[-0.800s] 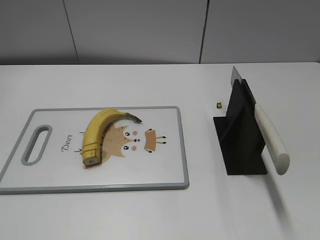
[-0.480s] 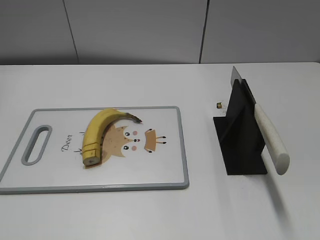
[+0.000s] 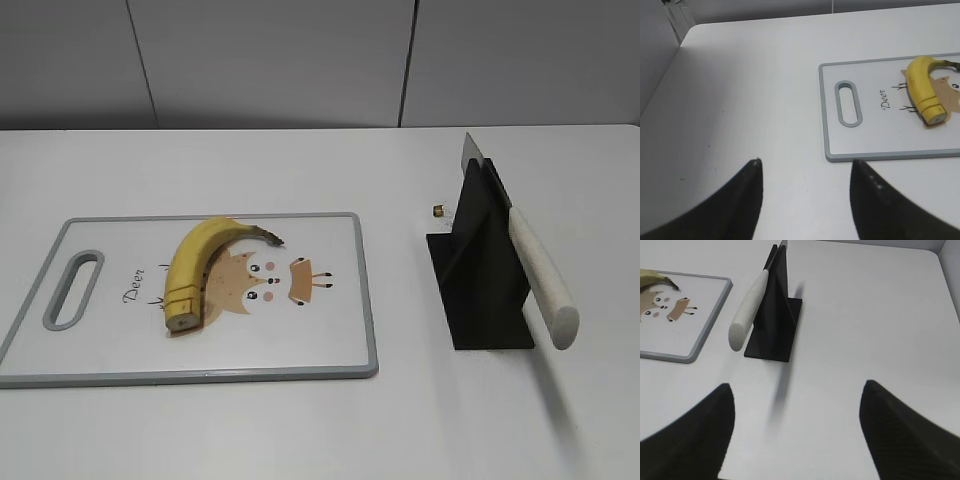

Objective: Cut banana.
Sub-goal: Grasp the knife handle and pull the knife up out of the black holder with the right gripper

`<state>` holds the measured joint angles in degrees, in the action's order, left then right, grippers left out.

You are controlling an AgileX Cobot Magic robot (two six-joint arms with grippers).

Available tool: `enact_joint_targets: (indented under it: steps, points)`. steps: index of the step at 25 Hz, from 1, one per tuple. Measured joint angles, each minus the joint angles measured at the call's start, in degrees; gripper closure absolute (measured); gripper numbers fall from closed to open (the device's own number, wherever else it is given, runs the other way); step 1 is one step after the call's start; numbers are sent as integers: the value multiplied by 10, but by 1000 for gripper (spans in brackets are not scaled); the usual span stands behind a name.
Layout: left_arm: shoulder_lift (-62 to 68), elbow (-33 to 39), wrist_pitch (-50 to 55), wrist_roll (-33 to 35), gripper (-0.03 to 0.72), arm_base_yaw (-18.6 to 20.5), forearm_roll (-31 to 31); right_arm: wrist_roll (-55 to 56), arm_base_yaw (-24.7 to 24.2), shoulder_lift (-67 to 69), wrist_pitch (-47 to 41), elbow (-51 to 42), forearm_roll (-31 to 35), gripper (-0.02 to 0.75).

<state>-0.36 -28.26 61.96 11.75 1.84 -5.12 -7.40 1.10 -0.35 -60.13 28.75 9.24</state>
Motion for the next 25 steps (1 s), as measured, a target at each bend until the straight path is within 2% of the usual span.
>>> enact_joint_targets:
  steps: [25]
  points:
    - [0,0,0,0,145,0,0,0,0,1,-1,1,2,150]
